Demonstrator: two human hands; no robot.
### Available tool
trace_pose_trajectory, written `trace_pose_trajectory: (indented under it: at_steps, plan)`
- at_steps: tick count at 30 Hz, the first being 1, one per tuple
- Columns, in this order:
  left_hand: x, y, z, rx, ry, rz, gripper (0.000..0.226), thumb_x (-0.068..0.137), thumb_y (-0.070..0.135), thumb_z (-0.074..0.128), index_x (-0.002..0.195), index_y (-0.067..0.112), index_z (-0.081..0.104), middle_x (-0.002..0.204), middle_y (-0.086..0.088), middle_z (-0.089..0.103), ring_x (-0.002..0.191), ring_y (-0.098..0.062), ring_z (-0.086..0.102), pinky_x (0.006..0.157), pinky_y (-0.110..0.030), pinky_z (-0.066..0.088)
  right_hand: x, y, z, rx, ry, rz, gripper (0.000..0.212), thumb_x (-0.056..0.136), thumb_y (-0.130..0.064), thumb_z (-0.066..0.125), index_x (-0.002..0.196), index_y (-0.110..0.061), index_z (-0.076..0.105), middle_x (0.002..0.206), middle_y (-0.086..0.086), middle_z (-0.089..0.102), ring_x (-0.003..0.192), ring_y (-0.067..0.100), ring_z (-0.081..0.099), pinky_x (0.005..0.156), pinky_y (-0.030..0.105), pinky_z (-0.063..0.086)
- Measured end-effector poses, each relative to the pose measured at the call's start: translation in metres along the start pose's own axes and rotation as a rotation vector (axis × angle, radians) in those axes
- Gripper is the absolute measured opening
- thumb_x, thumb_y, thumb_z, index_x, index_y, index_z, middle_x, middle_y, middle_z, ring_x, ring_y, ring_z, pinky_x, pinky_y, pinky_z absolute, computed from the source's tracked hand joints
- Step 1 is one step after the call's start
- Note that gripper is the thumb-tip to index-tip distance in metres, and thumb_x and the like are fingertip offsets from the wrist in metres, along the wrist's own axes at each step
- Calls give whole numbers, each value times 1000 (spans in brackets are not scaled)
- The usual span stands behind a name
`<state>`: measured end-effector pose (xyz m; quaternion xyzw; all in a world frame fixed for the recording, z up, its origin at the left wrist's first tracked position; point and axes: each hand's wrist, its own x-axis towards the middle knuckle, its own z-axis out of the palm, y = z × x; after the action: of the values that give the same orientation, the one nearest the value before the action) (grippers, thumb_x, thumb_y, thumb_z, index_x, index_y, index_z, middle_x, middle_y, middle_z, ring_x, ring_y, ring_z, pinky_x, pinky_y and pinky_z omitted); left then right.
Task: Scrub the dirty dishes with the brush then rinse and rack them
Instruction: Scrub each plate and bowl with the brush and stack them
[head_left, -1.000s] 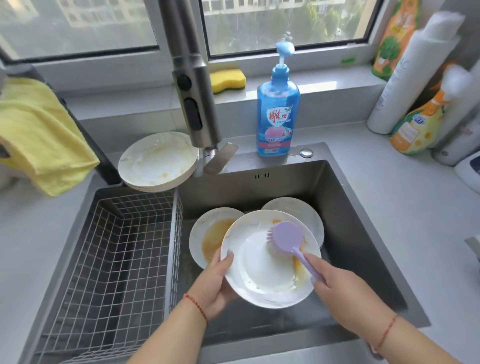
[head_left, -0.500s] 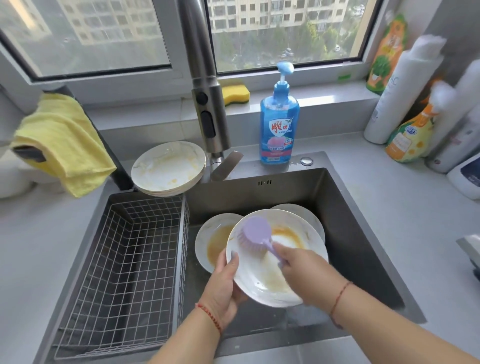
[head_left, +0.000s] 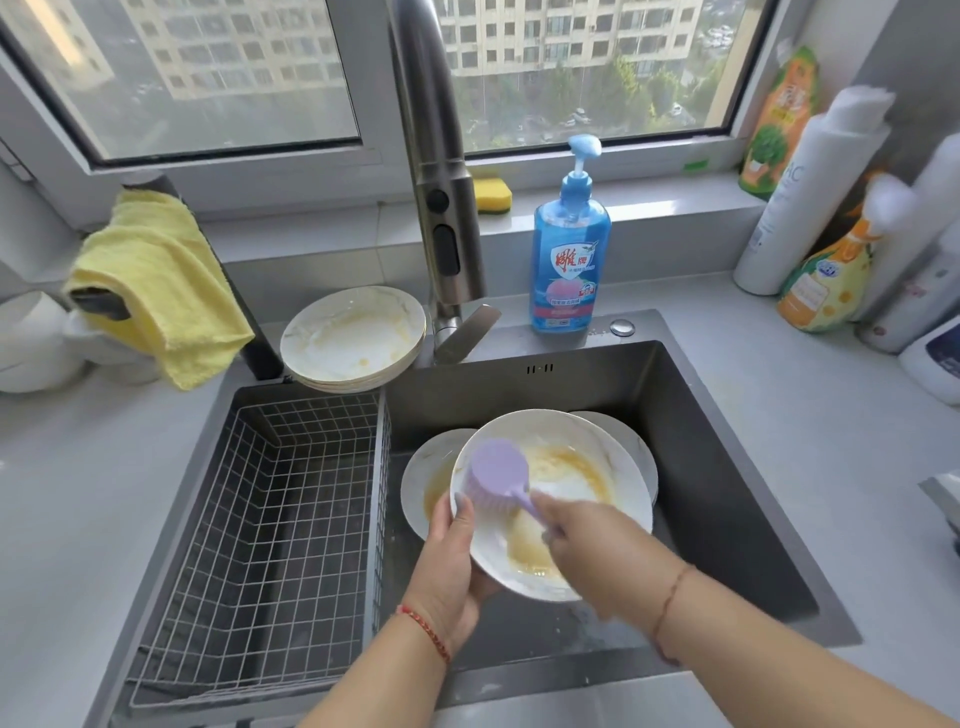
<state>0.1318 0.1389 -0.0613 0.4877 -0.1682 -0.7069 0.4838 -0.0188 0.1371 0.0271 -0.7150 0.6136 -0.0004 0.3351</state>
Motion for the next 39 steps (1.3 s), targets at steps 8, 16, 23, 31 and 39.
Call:
trace_pose_trajectory:
  at_steps: [8,16,23,31,39]
  plan:
    - [3,11,-11,-9,92,101,25,102,31,47,127,31,54,121,-1,69,109,-28,67,75,-52,59,-20,34,-9,-198,-27,135,50,95,-13,34,142,-26,37,72,-8,39,63,15,46,59,25,48]
    - [-4,13,-11,-6,63,53,32,98,44,46,123,27,55,121,-14,68,106,-39,67,80,-57,57,-17,-19,7,64,-181,21,56,99,-17,31,146,-48,25,90,-7,61,50,9,41,43,19,40]
    - [-13,19,-10,37,15,47,28,104,38,40,127,30,55,116,-3,72,103,-27,71,71,-45,60,22,4,7,-74,160,90,58,100,-15,32,149,-43,17,60,-4,41,52,11,36,43,24,27]
    - [-14,23,-10,86,-41,40,30,103,41,39,128,32,54,119,-4,71,106,-29,69,80,-51,58,11,-3,30,-34,134,-7,59,100,-20,33,147,-49,13,67,0,48,50,9,35,45,22,25]
    - [-19,24,-18,140,-8,33,31,104,43,38,124,30,57,115,-3,72,107,-29,69,89,-61,53,14,10,17,-79,247,72,57,100,-20,31,146,-50,16,59,-8,45,47,10,38,42,23,24]
